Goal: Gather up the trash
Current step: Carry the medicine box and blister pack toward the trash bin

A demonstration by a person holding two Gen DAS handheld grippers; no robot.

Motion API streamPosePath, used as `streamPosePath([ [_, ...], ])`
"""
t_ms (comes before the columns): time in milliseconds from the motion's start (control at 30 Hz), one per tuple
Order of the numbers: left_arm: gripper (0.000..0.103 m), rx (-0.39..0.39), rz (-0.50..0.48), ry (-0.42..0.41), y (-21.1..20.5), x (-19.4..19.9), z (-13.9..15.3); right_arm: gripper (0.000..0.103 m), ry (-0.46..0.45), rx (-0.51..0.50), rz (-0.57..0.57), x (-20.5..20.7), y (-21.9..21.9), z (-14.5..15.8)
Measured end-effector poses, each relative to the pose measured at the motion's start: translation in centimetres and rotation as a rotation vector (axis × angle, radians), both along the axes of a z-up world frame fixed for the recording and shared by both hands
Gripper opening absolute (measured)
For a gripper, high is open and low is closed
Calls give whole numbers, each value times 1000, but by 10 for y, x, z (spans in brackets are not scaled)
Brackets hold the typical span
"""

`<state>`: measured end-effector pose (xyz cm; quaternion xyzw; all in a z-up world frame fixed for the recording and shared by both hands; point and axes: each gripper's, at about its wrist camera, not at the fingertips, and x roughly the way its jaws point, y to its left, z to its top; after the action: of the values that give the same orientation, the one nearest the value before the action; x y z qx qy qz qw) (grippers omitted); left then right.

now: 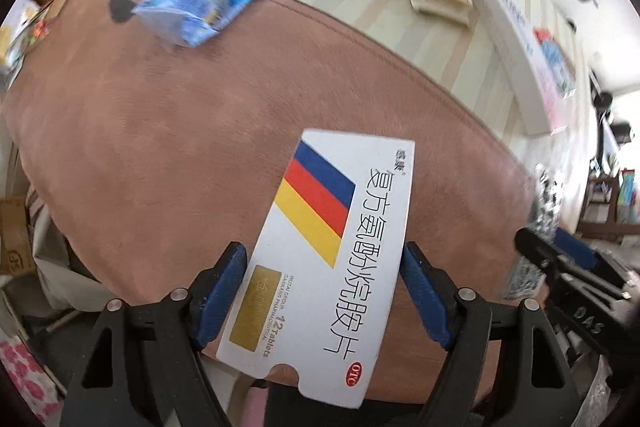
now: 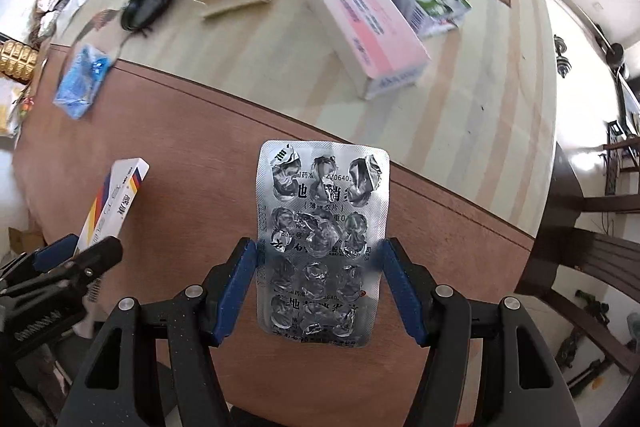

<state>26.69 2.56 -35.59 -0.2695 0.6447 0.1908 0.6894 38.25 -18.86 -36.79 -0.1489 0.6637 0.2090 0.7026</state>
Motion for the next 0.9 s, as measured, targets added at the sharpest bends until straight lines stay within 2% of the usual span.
streamPosePath([
  [133,76,-24,16,-5,6,-10,2,67,1,-16,26,-4,6,0],
  [200,76,-82,-18,54,2,-8,-22,67,28,-43,24,-4,6,-9],
  [300,79,-121,-64,139,-7,-7,-55,67,51,-79,19,-6,5,-20],
  [333,83,-97,-87,111,-12,-4,-52,67,54,-86,18,-6,4,-22],
  [400,82,-59,-139,156,-22,4,-54,67,62,-97,13,-6,2,-27],
  [500,82,-19,-137,182,-31,11,-56,67,69,-110,0,-5,-1,-34],
  [533,81,-9,-132,181,-35,14,-57,67,69,-111,-3,-5,-2,-36],
  [567,74,8,-131,180,-37,13,-56,67,68,-112,-6,-5,-2,-37],
  [700,72,23,-124,131,-44,4,-42,67,65,-101,-4,-6,-2,-41],
  [900,72,52,-81,87,-37,-2,-18,67,60,-67,18,-9,-3,-27],
])
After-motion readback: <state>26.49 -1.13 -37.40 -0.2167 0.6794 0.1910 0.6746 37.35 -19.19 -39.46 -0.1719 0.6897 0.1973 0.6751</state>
